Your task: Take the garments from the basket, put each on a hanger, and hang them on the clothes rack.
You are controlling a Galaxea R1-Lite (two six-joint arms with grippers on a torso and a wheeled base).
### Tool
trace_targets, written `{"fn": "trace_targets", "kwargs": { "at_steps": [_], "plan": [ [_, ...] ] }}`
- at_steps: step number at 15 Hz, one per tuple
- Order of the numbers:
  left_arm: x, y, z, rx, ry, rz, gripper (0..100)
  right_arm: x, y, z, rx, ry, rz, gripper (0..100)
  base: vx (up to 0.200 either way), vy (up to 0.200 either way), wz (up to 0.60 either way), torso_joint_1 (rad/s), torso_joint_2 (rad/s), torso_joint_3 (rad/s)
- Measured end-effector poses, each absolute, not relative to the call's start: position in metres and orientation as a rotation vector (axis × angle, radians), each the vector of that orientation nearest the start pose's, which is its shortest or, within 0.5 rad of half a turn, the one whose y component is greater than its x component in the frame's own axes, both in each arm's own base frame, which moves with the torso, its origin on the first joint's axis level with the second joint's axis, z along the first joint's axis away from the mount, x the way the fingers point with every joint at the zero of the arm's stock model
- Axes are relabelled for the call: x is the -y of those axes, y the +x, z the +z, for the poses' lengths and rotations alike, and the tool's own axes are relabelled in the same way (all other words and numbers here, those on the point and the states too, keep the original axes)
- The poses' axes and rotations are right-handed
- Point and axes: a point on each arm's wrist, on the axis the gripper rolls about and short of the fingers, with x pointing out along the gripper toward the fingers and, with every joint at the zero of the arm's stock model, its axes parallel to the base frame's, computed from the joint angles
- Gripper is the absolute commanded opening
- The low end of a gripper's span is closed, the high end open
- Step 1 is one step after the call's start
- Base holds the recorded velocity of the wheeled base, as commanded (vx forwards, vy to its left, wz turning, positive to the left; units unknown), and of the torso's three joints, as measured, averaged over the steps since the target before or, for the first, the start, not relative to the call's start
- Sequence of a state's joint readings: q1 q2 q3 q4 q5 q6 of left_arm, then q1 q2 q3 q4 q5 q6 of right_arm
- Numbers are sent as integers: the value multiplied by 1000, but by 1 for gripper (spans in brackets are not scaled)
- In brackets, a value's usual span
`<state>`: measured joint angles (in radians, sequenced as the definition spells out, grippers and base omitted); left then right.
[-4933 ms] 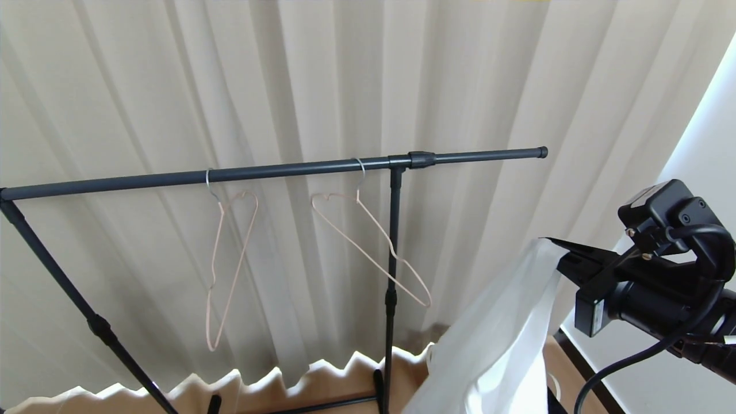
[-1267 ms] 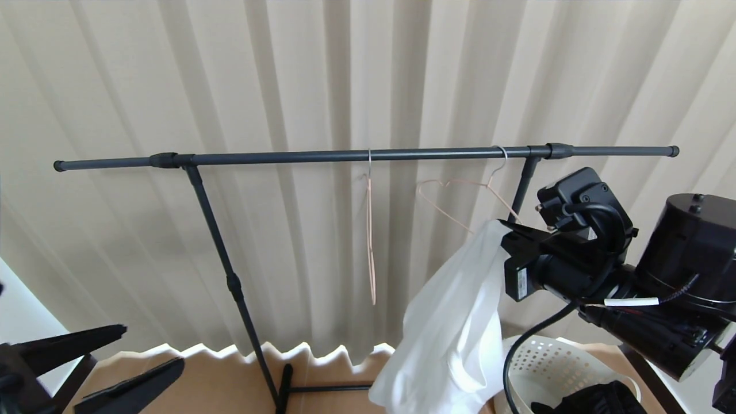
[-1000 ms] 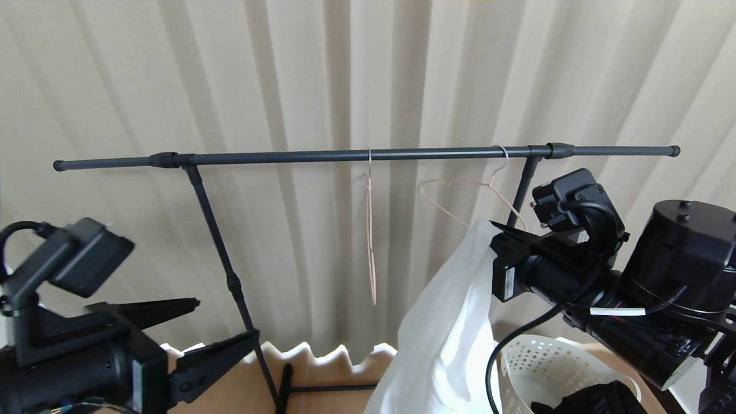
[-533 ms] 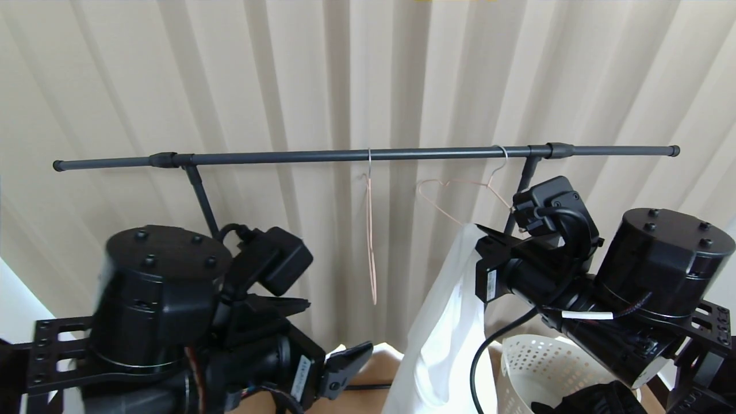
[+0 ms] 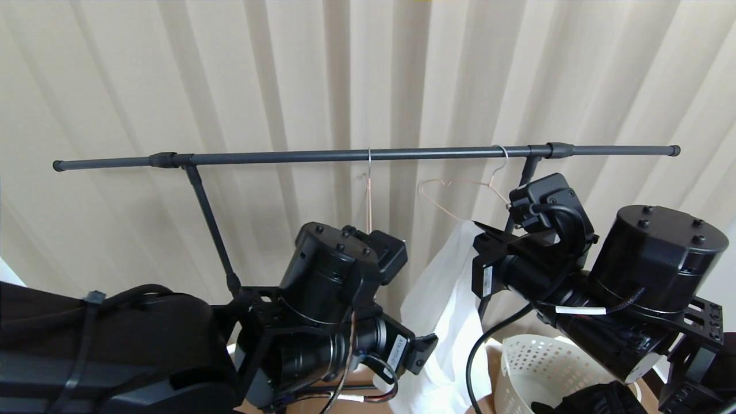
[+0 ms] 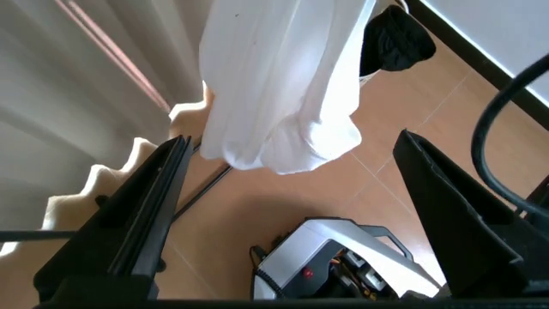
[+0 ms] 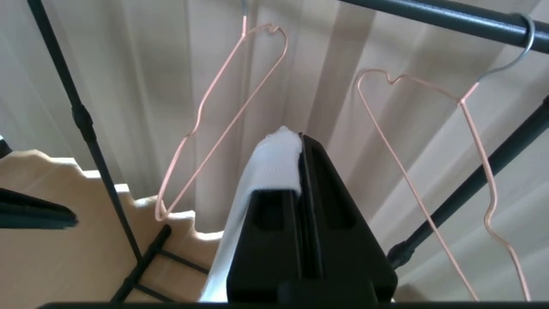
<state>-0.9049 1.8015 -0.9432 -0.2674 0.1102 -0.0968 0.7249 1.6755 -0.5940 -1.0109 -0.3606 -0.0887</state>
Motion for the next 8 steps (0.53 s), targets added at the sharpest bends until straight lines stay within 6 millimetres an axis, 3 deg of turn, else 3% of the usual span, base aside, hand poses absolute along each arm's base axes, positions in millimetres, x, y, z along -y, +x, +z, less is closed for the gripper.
{"fn": "trace_targets", "kwargs": {
  "at_steps": [5, 8],
  "plan": [
    [278, 209, 148, -559, 184, -721, 100, -183, 219, 182, -14, -111, 364, 0, 0, 0, 0, 0, 0, 0],
    [290, 215, 153, -556, 78, -658, 100, -185, 222, 187, 4, -115, 368, 0, 0, 0, 0, 0, 0, 0]
  ]
}}
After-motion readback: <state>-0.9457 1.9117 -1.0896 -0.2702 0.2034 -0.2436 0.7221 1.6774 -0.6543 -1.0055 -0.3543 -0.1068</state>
